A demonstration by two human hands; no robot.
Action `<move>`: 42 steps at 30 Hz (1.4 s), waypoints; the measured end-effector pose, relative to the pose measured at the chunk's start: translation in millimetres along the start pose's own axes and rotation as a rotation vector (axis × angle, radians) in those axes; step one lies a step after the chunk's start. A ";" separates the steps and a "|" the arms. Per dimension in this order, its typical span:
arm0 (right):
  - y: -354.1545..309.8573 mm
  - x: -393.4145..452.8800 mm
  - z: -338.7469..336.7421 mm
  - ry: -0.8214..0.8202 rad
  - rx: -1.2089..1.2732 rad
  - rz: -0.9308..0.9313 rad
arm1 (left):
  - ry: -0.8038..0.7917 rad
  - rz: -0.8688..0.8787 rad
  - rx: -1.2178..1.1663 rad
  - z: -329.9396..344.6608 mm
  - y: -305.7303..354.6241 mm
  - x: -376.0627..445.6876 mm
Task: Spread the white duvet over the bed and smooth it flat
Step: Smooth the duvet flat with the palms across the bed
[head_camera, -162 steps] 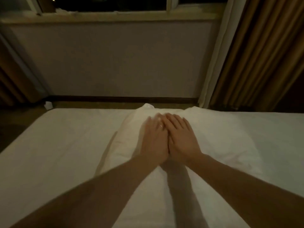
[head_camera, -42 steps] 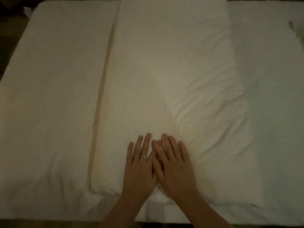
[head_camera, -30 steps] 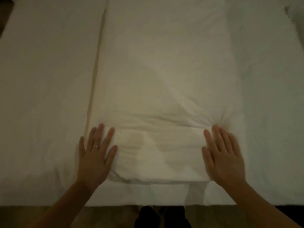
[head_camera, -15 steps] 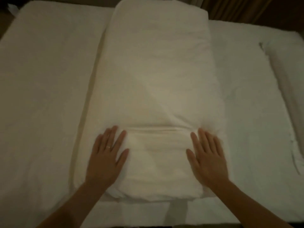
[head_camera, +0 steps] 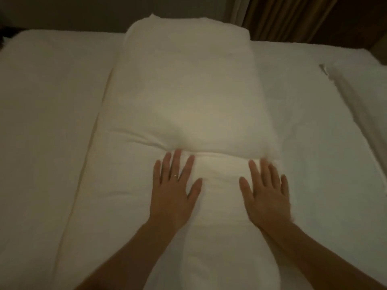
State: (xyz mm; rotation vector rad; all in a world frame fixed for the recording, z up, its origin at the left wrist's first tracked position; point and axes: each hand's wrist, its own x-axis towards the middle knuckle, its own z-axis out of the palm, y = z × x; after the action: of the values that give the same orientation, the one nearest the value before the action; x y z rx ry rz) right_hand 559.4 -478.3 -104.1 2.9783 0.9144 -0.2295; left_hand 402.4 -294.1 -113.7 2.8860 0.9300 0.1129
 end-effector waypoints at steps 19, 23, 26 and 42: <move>49.2 -0.2 -23.2 -0.675 0.296 0.235 | -0.517 -0.210 0.038 -12.7 98.1 0.2; 106.2 -8.3 -159.5 -0.210 0.291 -0.063 | -0.535 -0.113 -0.117 -147.2 142.2 27.3; 154.7 -22.5 -284.5 0.099 0.288 -0.146 | -0.167 0.134 -0.167 -263.8 192.5 51.0; 319.8 -192.1 -423.6 0.335 0.234 0.465 | -0.174 0.979 -0.050 -383.4 425.9 79.4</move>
State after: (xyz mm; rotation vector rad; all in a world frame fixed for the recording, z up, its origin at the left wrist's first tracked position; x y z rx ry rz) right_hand 638.3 -824.8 334.4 3.3978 0.1848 0.1909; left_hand 672.9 -560.9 322.5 2.9347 -0.5456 -0.0423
